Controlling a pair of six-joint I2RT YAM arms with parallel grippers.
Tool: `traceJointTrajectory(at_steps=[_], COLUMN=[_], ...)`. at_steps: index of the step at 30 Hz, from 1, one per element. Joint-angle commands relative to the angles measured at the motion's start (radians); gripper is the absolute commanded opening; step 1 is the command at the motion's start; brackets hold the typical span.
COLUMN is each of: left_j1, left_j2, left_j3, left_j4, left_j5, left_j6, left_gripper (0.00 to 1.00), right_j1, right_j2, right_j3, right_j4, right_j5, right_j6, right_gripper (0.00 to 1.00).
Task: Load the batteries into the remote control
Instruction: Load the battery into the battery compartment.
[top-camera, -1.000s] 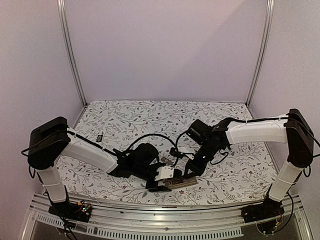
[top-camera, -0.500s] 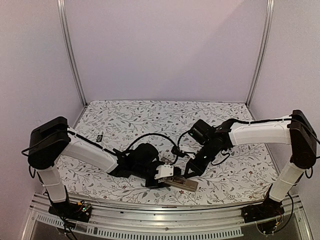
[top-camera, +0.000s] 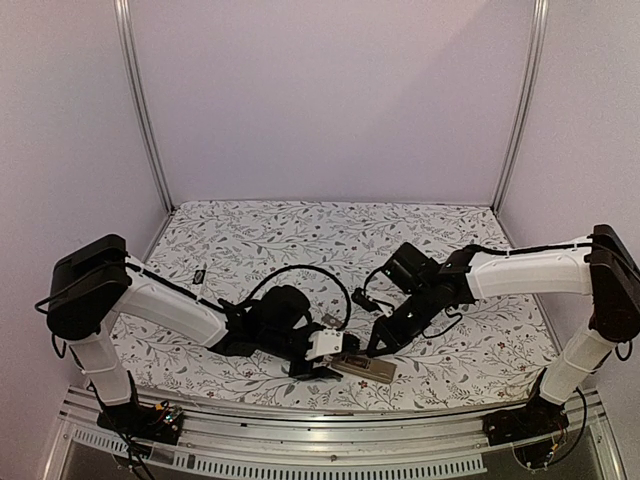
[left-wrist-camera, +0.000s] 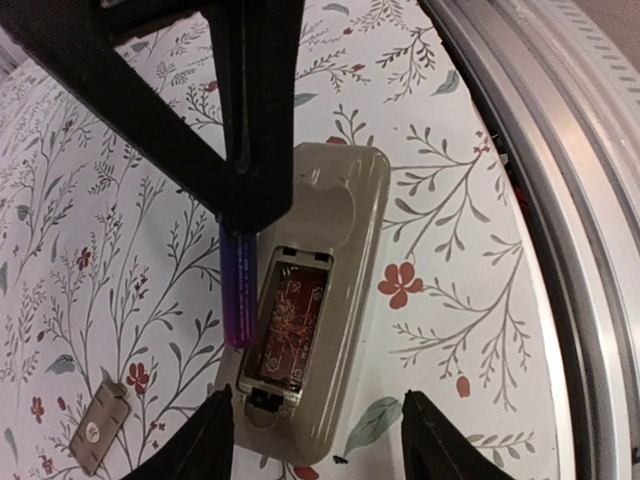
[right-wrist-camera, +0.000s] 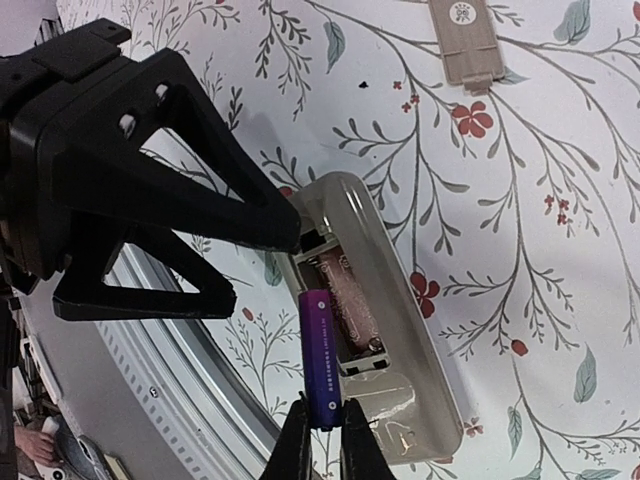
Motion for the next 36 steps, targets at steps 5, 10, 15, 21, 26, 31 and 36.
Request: traceJointTrajectory(at_steps=[5, 10, 15, 21, 26, 31, 36], left_j1=[-0.006, -0.009, -0.014, -0.015, -0.019, -0.026, -0.029], left_j2=[0.014, 0.023, 0.037, 0.052, 0.065, 0.064, 0.072], left_j3=[0.022, 0.022, 0.027, 0.032, 0.042, 0.044, 0.042], left_j4=[0.011, 0.019, 0.039, 0.044, 0.055, 0.071, 0.097], left_j5=[0.039, 0.037, 0.025, 0.024, 0.023, 0.037, 0.06], left_j6=[0.02, 0.03, 0.034, 0.036, 0.042, 0.032, 0.014], left_gripper=[0.52, 0.5, 0.53, 0.55, 0.54, 0.53, 0.49], right_j1=[0.026, 0.028, 0.028, 0.028, 0.028, 0.03, 0.03], right_j2=[-0.004, 0.022, 0.052, 0.075, 0.098, 0.103, 0.117], right_j3=[-0.026, -0.026, -0.025, -0.017, -0.004, -0.003, -0.002], right_j4=[0.064, 0.071, 0.077, 0.079, 0.071, 0.066, 0.083], right_j5=[0.013, -0.001, -0.009, -0.011, -0.029, -0.034, -0.059], right_j6=[0.144, 0.148, 0.151, 0.155, 0.152, 0.148, 0.148], right_gripper=[0.0, 0.0, 0.0, 0.0, 0.0, 0.0, 0.0])
